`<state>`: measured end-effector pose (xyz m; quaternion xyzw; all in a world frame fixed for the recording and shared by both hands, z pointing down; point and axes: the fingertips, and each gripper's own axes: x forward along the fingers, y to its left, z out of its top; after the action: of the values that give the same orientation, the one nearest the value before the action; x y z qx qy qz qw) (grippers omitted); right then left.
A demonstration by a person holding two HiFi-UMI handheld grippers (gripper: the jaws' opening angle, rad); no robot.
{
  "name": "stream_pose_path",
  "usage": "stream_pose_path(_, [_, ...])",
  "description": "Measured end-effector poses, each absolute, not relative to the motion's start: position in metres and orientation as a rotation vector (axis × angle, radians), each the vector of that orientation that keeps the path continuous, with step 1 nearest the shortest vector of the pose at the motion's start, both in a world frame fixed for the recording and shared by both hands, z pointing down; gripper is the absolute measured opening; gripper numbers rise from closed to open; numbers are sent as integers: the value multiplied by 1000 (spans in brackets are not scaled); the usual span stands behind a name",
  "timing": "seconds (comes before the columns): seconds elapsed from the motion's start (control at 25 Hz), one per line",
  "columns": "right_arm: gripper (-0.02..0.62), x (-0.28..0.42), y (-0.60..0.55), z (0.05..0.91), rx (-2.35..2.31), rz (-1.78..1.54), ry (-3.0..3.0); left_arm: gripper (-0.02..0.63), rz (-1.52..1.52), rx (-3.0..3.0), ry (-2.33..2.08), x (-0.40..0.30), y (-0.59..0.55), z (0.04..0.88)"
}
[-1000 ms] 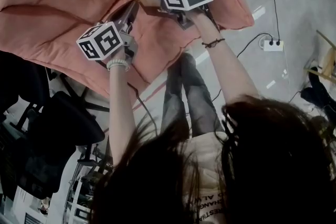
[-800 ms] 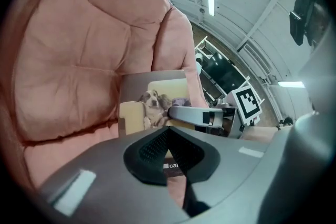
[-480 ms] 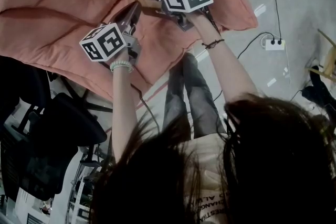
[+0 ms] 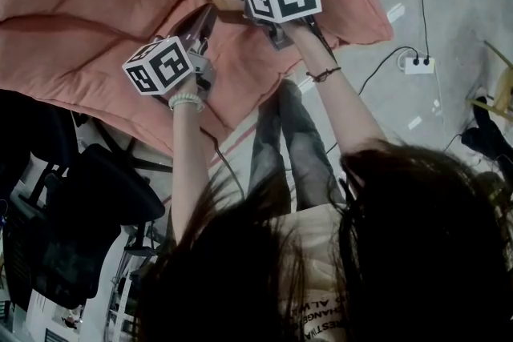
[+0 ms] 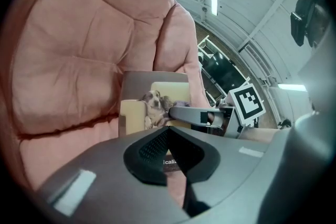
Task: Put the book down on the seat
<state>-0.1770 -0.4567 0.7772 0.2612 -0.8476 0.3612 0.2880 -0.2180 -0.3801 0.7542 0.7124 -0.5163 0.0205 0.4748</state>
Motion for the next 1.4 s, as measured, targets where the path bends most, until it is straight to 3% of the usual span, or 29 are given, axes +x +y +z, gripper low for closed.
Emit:
stream_pose_path(0.56, [233,-144,-461,785,889,897,-2160,3,40,1761,-1255,-207,-382,747])
stream_pose_path(1.4, [235,-127,-455,754,957,902,-2184,3,13,1766,-1270,-196,-375,720])
